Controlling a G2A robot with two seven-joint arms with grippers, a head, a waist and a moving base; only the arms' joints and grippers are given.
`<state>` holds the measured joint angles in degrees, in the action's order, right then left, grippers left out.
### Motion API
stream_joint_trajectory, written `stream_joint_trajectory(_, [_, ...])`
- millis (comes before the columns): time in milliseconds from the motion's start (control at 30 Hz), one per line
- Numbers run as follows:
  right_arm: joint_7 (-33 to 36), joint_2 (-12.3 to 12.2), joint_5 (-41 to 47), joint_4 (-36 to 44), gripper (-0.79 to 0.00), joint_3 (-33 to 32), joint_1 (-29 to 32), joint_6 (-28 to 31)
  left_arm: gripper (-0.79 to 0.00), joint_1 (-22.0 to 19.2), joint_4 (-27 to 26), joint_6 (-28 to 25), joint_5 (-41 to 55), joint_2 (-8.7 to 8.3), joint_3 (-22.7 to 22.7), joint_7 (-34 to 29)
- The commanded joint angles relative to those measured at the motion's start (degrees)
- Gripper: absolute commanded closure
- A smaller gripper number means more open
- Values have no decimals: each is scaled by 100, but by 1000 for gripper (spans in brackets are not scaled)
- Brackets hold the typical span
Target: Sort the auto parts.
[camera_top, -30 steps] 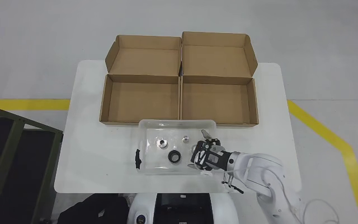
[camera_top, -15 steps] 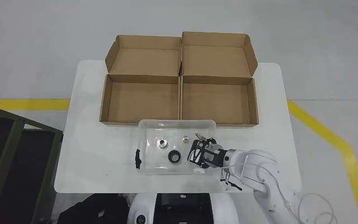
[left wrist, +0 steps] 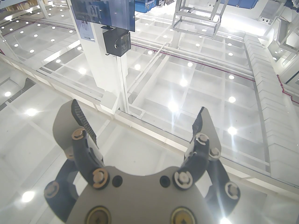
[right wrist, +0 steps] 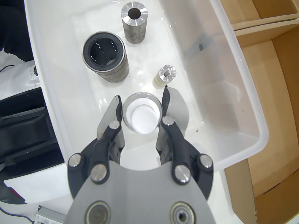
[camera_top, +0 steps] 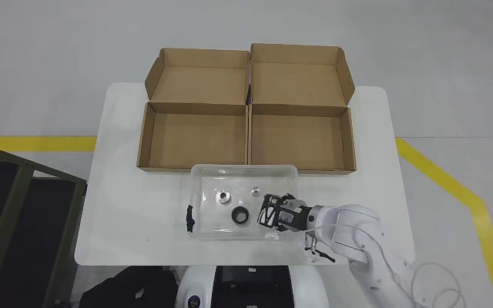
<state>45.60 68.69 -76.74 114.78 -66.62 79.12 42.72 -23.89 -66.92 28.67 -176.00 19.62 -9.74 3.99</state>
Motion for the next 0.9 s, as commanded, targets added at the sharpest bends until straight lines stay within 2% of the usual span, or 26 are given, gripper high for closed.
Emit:
stream_joint_trajectory(0, [-16, -12, 26, 18, -74, -6, 5, -18, -785, 0, 0, 0, 0, 0, 0, 0])
stream_joint_trajectory(100, [-69, -31, 67, 97, 0, -28, 44, -77, -785, 0, 0, 0, 0, 0, 0, 0])
stream_joint_trajectory(300, [-218, -72, 157, 409, 0, -122, 160, -202, -785, 0, 0, 0, 0, 0, 0, 0])
stream_joint_trajectory(667, [-104, -160, 46, 1346, 0, -231, 399, -312, -785, 0, 0, 0, 0, 0, 0, 0])
stream_joint_trajectory(867, [-683, -164, 300, 1489, 0, -250, 529, -626, -785, 0, 0, 0, 0, 0, 0, 0])
